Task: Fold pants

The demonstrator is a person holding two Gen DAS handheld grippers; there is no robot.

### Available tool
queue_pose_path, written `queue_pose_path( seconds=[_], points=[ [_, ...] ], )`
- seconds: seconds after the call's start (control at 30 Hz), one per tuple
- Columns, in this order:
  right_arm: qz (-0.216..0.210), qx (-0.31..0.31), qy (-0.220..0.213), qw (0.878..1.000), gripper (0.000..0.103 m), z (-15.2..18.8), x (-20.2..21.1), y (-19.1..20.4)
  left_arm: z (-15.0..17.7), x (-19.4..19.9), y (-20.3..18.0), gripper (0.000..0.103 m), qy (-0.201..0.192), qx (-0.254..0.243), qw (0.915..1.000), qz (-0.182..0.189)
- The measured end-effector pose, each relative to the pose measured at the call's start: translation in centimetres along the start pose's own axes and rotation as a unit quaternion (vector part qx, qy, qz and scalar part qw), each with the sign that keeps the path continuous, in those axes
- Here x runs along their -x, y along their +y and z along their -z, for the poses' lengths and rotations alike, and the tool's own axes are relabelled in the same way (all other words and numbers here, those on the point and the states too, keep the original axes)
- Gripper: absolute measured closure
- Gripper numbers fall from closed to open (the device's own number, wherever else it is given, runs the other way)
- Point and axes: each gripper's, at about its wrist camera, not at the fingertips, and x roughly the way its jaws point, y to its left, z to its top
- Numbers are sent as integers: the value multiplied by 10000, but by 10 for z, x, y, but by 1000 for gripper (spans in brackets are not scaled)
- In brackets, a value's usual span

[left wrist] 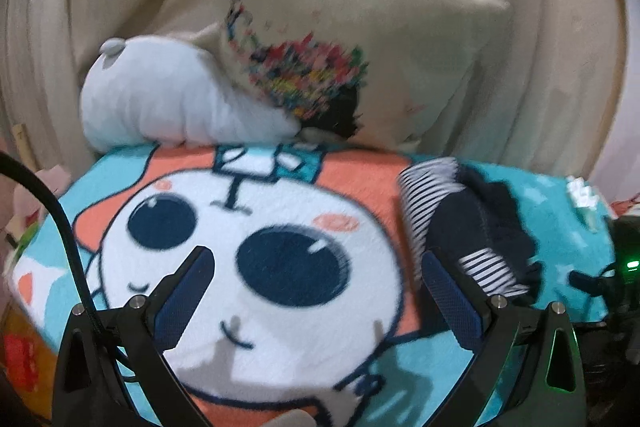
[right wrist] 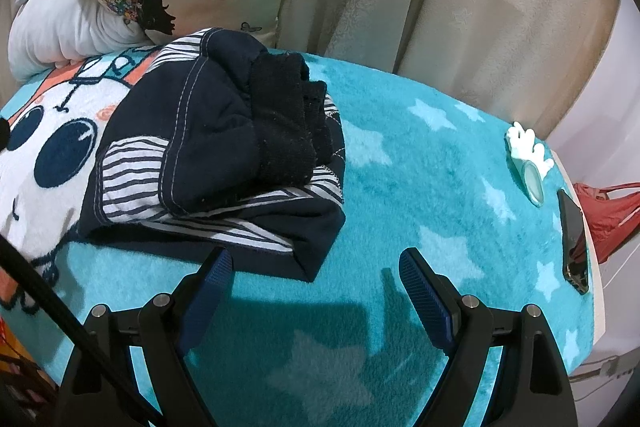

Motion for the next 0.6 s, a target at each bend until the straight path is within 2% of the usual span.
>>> queue_pose_path(
  seconds=[0.13,0.2,0.37,0.6],
  points=[
    [5,-26,-14,10000,15,0,0,-1,-8,11,-8,0,-246,-177,9992,251],
    [-2,-42,-35,10000,15,0,1,-3,-9,11,-12,0,-232,-206,9992,254],
    [-5,-133,-93,9999,15,1,2,-10,-1,-8,-21,0,289,-301,9991,62],
    [-23,-263,-221,9994,15,1,7,-16,8,-14,-23,0,477,-314,9984,-21]
  ],
)
